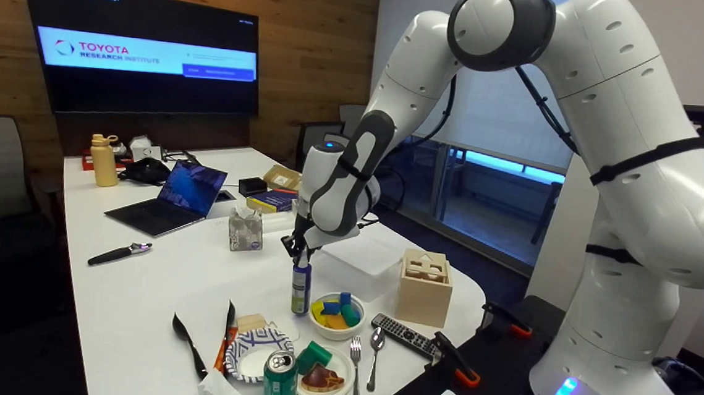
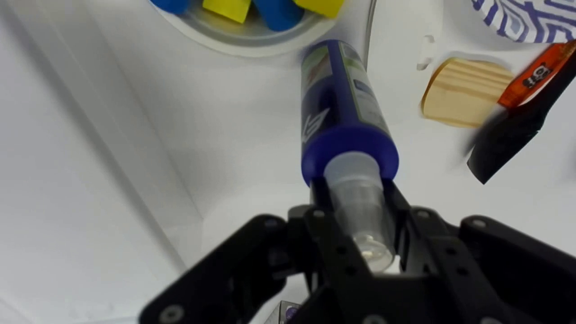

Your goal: Move the blue bottle forwards.

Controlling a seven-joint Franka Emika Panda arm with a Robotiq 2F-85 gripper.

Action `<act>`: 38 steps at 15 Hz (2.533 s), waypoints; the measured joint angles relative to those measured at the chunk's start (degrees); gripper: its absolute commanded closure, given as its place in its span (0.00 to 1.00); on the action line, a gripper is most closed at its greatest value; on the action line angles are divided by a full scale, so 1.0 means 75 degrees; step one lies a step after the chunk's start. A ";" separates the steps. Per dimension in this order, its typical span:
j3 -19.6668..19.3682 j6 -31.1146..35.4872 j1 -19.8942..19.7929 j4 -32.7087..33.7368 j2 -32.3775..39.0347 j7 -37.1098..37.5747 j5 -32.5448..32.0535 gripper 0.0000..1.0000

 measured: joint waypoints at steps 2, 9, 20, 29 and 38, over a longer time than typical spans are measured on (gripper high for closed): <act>-0.0829 0.0020 0.0982 -0.0467 -0.0331 0.0398 -0.0012 0.92; -0.2947 0.0029 0.3165 -0.0666 -0.0291 0.1236 0.0004 0.92; -0.1608 0.0672 0.1471 -0.0166 0.0179 0.0450 0.0752 0.92; -0.0960 0.0590 0.0696 0.0681 0.0648 0.0113 0.0893 0.08; -0.1027 0.0525 0.0757 0.1014 0.0717 0.0029 0.0892 0.00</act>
